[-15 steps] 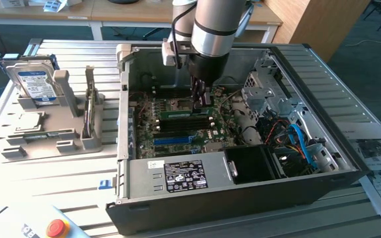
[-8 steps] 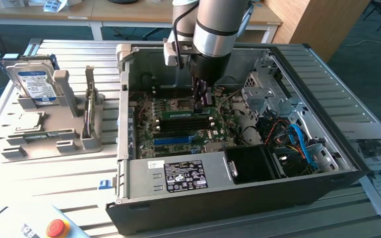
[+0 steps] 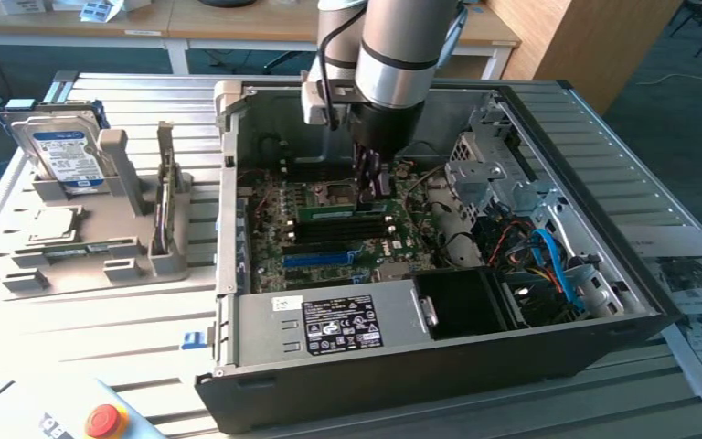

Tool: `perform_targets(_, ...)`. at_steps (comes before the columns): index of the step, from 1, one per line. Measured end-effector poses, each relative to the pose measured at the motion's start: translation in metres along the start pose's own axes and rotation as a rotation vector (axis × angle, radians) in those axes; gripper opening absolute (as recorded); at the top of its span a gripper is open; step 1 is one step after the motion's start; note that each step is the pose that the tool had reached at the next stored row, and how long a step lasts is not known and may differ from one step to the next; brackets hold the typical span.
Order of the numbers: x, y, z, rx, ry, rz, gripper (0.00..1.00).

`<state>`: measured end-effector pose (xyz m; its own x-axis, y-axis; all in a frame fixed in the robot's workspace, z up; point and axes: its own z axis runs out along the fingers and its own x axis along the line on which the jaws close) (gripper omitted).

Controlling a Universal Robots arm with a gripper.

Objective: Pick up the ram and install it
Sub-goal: 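Insert the ram into the slot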

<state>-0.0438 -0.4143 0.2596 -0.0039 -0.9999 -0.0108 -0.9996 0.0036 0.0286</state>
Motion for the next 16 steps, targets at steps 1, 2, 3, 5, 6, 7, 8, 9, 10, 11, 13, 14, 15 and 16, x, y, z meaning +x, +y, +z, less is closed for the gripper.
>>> perform_targets(1, 0.0, 0.0, 0.0012, 0.0, 0.0, 0.0, 0.12)
perform_targets(2, 0.0, 0.0, 0.0024, -0.0001, 0.0001, 0.0, 0.12)
perform_targets(3, 0.0, -0.0001, 0.0037, 0.0, 0.0, 0.0, 0.12)
perform_targets(5, 0.0, -0.0002, 0.0063, 0.0, 0.0, 0.0, 0.12)
perform_targets(6, 0.0, -0.0002, 0.0075, 0.0, 0.0, 0.0, 0.12)
perform_targets(7, 0.0, -0.0002, 0.0088, 0.0, 0.0001, 0.0, 0.12)
perform_targets(8, 0.0, -0.0003, 0.0101, 0.0, 0.0, 0.0, 0.12)
perform_targets(9, 0.0, -0.0003, 0.0111, 0.0, 0.0001, 0.0, 0.12)
perform_targets(10, 0.0, -0.0003, 0.0121, 0.0, 0.0, 0.0, 0.12)
perform_targets(11, 0.0, -0.0003, 0.0129, -0.0001, 0.0001, 0.0, 0.12)
perform_targets(13, 0.0, -0.0004, 0.0147, 0.0, 0.0001, 0.0, 0.12)
perform_targets(14, 0.0, -0.0004, 0.015, -0.0001, 0.0002, 0.0, 0.12)
perform_targets(15, 0.0, -0.0004, 0.015, -0.0001, 0.0003, 0.0, 0.12)
perform_targets(16, 0.0, -0.0004, 0.015, -0.0001, 0.0003, 0.0, 0.12)
